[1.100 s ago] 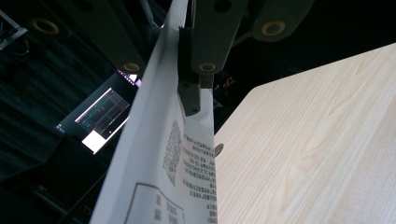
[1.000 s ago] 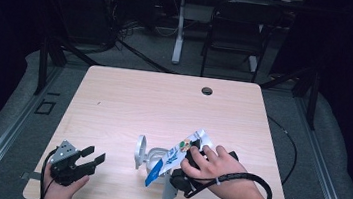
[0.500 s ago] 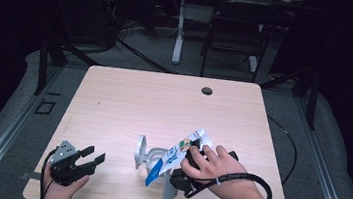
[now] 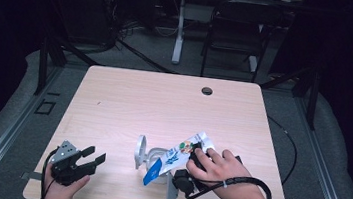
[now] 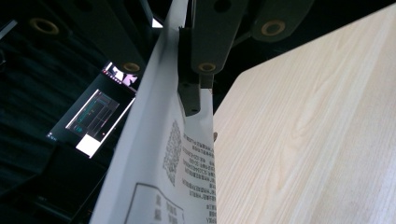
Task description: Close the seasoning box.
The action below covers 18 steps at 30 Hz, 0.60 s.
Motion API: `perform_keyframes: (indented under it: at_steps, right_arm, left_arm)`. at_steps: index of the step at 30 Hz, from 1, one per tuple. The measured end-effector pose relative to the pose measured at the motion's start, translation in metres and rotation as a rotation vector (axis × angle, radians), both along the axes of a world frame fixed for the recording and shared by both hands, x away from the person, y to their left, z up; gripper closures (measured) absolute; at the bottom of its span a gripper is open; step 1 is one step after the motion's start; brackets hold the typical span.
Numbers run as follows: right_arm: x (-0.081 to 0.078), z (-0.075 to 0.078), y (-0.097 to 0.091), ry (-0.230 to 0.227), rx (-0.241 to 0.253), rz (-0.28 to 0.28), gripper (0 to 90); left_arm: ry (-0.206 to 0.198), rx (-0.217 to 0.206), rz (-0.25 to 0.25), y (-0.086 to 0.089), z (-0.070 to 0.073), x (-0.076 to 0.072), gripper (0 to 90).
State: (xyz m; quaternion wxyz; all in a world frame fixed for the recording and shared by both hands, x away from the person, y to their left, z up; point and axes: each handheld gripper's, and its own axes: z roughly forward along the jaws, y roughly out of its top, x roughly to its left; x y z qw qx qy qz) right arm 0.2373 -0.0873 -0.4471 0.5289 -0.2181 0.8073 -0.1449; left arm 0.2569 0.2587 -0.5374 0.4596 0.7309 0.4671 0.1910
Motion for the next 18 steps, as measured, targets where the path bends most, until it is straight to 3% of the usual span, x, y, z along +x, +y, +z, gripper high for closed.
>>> perform_keyframes:
  at_steps: [2, 6, 11, 18]
  right_arm:
    - [0.001, -0.001, -0.003, 0.033, 0.07, -0.009, 87.4]
    - [0.002, -0.004, -0.006, 0.072, 0.128, -0.016, 87.4]
    - [0.003, -0.005, -0.009, 0.084, 0.153, -0.039, 87.4]
    - [0.008, -0.009, -0.016, 0.133, 0.245, -0.069, 87.4]
  left_arm:
    - [0.001, -0.001, 0.0, 0.0, 0.0, 0.0, 46.5]
    - [0.005, 0.002, 0.002, 0.001, -0.001, 0.0, 46.4]
    - [0.01, 0.002, 0.008, 0.002, 0.0, 0.0, 46.5]
    - [0.006, -0.004, 0.012, 0.002, -0.001, 0.0, 46.4]
